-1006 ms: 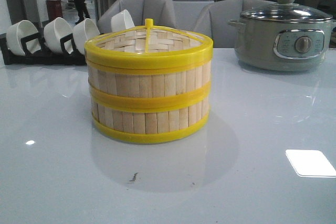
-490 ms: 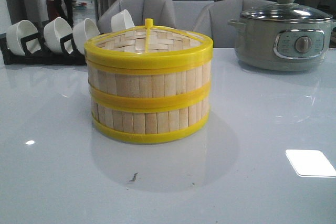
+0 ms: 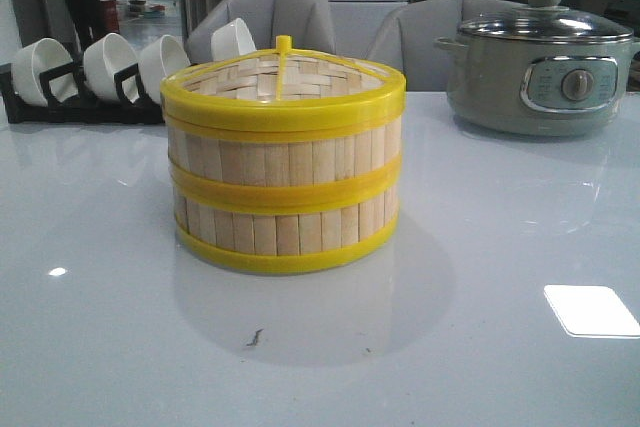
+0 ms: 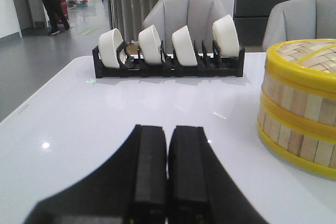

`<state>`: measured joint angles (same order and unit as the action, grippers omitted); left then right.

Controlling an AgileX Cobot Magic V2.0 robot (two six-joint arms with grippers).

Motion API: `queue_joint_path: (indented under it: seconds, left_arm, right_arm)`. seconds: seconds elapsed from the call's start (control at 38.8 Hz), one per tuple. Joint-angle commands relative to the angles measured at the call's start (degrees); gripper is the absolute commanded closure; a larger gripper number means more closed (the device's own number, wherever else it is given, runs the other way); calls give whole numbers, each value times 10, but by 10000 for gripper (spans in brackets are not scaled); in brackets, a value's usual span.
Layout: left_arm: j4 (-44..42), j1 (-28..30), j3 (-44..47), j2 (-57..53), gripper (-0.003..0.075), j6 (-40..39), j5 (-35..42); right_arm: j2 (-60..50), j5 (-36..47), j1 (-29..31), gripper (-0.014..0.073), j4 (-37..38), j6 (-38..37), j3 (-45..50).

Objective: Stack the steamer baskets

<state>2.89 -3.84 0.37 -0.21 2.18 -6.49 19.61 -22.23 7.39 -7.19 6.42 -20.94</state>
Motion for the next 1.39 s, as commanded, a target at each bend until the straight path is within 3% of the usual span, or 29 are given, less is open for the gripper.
queue_joint_path:
  seconds: [0.0, 0.31, 0.62, 0.85, 1.37]
  left_arm:
    - [0, 1, 1, -9, 634, -1, 46]
    - [0, 1, 1, -9, 634, -1, 47]
    - [0, 1, 1, -9, 634, -1, 47]
    - [0, 1, 1, -9, 634, -1, 47]
    - [0, 1, 1, -9, 634, -1, 47]
  right_arm:
    - [3, 48, 3, 529, 1, 5, -15]
    - [-24, 94, 1, 529, 6, 6, 9]
    - [-123, 222, 1, 529, -35, 5, 165]
    - [-216, 210, -1, 529, -55, 5, 219]
    - [-214, 213, -1, 529, -57, 2, 218]
